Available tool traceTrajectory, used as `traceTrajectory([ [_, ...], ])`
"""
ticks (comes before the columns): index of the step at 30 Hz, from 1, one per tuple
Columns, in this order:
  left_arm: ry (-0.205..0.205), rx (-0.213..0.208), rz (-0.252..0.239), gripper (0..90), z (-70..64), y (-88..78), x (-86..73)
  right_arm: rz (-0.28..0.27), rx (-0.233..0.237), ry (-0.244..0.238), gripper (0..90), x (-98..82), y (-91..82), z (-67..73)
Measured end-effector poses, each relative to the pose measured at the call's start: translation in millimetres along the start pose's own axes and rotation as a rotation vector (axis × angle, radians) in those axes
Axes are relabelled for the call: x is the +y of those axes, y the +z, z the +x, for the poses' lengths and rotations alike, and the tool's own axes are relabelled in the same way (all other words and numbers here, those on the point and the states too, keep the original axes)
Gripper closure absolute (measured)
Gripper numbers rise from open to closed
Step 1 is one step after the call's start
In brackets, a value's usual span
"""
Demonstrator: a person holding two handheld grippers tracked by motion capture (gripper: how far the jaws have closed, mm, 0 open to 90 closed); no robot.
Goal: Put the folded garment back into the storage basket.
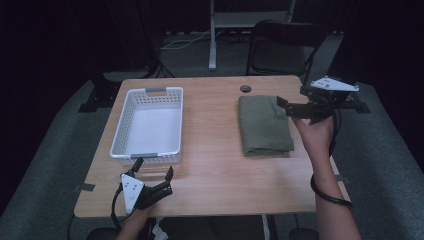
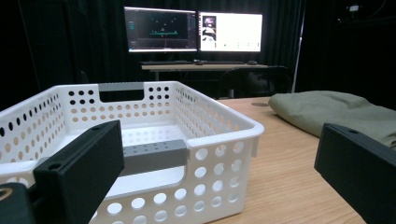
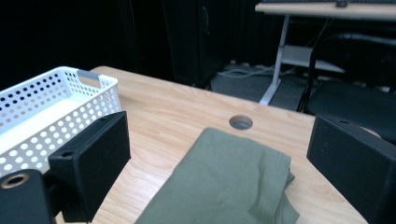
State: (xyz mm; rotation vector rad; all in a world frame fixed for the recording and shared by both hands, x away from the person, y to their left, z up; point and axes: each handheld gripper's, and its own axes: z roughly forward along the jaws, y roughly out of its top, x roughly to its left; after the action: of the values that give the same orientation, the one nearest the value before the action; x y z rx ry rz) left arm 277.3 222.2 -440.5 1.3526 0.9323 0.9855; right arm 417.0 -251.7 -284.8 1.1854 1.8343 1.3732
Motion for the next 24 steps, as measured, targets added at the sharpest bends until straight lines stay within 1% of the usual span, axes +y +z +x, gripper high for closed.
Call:
traceTrajectory([
  [3, -0.001, 0.005, 0.003, 2.7, -0.3, 0.4, 0.1, 0.007, -0.01, 0.012, 5.9, -2.0, 3.7, -3.1],
  [5, 0.001, 0.014, 0.008, 2.7, -0.7, 0.9, 0.2, 0.026, -0.021, 0.017, 5.9, -4.5, 9.6, -6.9],
  [7, 0.001, 0.026, 0.008, 2.7, -1.1, 0.9, 0.2, 0.04, -0.018, 0.029, 5.8, -6.6, 14.1, -10.3],
  [8, 0.001, 0.03, 0.008, 2.7, -1.2, 0.9, 0.2, 0.043, -0.03, 0.033, 5.9, -7.6, 15.6, -11.3],
  [9, 0.002, 0.037, 0.008, 2.7, -1.4, 1.0, 0.2, 0.049, -0.027, 0.036, 5.9, -8.5, 17.6, -13.0],
  [11, 0.003, 0.047, 0.009, 2.7, -1.6, 1.2, 0.2, 0.064, -0.046, 0.037, 5.9, -10.4, 21.6, -15.5],
  [12, 0.004, 0.055, 0.009, 2.7, -1.9, 1.3, 0.3, 0.079, -0.041, 0.045, 5.9, -12.0, 25.5, -18.5],
  [14, 0.003, 0.059, 0.01, 2.7, -2.1, 1.3, 0.3, 0.093, -0.047, 0.053, 5.9, -13.8, 29.8, -21.3],
  [16, 0.004, 0.073, 0.01, 2.7, -2.7, 1.6, 0.3, 0.101, -0.056, 0.065, 5.9, -15.7, 33.5, -24.2],
  [18, 0.004, 0.081, 0.011, 2.7, -3.0, 1.8, 0.3, 0.118, -0.051, 0.082, 5.8, -17.9, 38.3, -27.8],
  [19, 0.003, 0.085, 0.013, 2.7, -3.1, 2.0, 0.4, 0.125, -0.056, 0.084, 5.8, -19.1, 40.4, -29.1],
  [20, 0.003, 0.088, 0.015, 2.7, -3.2, 2.1, 0.5, 0.134, -0.05, 0.087, 5.8, -20.3, 42.8, -30.7],
  [21, 0.003, 0.088, 0.015, 2.7, -3.2, 2.1, 0.5, 0.134, -0.05, 0.087, 5.8, -20.3, 42.8, -30.7],
  [24, 0.004, 0.092, 0.014, 2.7, -3.4, 2.0, 0.4, 0.159, -0.047, 0.102, 5.9, -26.2, 49.6, -32.6],
])
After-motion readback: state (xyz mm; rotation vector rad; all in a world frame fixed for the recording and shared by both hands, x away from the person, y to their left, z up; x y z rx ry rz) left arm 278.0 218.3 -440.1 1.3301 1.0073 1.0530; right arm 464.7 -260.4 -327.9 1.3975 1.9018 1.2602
